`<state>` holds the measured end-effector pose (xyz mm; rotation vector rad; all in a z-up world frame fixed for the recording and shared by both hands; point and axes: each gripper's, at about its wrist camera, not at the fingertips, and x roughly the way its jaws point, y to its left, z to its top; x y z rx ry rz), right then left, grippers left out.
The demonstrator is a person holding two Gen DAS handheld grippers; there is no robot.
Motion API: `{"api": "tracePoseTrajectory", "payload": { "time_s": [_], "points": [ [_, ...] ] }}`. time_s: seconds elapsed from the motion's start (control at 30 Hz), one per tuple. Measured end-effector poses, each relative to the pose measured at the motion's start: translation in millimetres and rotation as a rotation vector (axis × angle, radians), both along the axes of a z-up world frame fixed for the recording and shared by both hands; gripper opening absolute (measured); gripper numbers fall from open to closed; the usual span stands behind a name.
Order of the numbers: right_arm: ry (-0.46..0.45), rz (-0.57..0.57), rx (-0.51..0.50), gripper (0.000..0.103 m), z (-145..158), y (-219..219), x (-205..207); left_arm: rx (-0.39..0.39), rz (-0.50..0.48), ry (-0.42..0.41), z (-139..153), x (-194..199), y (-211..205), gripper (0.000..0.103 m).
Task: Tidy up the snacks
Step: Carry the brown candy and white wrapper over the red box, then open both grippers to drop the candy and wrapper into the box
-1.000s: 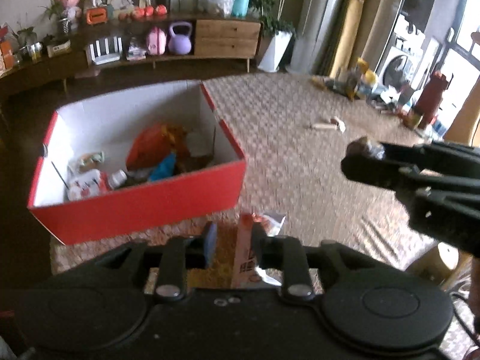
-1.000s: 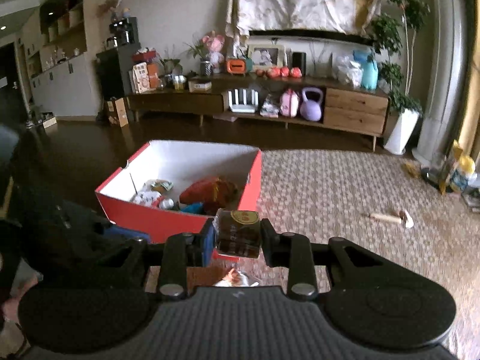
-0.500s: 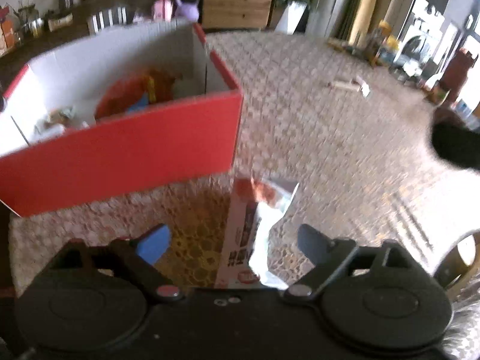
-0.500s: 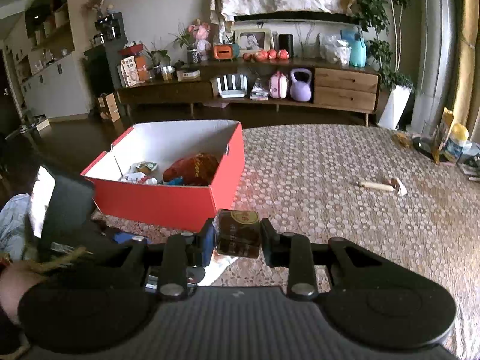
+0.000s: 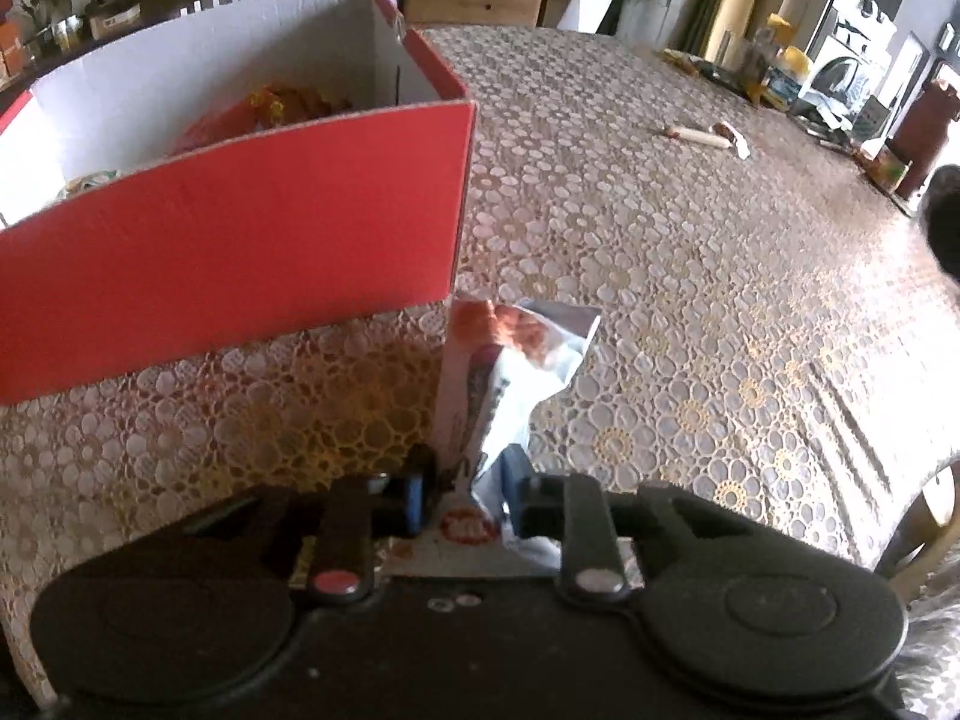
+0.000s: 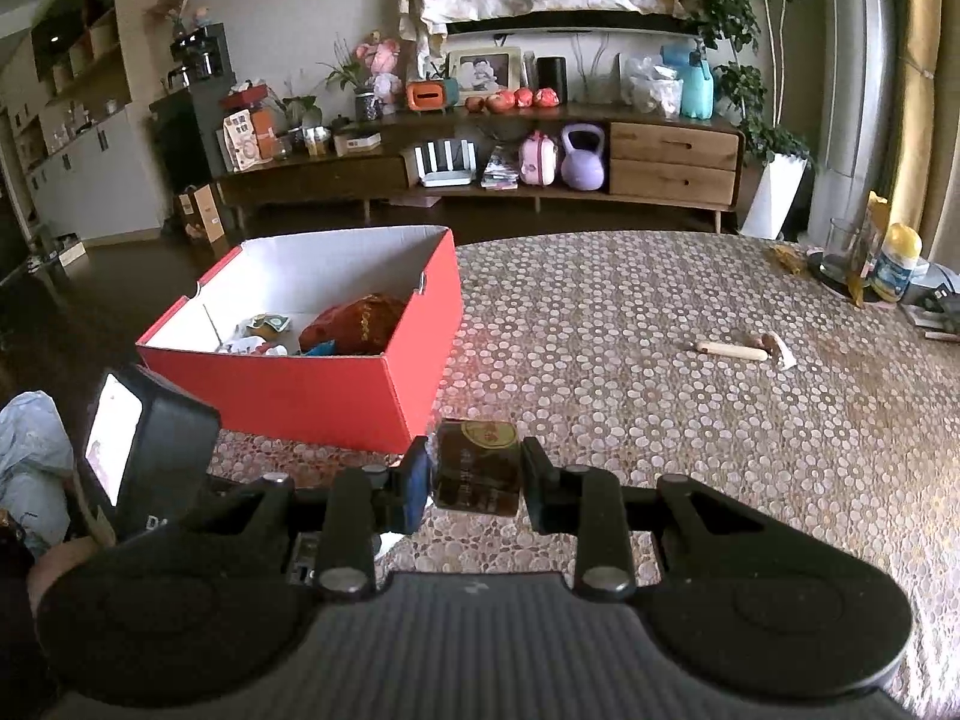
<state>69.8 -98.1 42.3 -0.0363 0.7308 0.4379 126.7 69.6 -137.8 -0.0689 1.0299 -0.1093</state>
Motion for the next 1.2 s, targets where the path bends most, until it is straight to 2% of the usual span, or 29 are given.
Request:
{"api": "tracePoseTrajectory", "payload": {
  "time_s": [0.23, 0.7, 1.0, 1.2],
  "points": [
    [-0.011, 0.004, -0.002, 0.031, 2, 2, -2, 0.004, 0.0, -0.043, 25, -13, 8, 0.017],
    [-0.067, 0.068, 0.021, 0.031, 29, 29, -12, 0.02, 0.038, -0.213, 123, -53, 38, 0.018],
    [-0.095, 0.108, 0.029, 0.031, 41, 60, -2, 0.044, 0.074, -0.314, 161, -48, 64, 0.018],
    [-0.105, 0.137, 0.025, 0.031, 42, 85, 15, 0.08, 0.1, -0.336, 170, -32, 84, 0.018]
  ]
}}
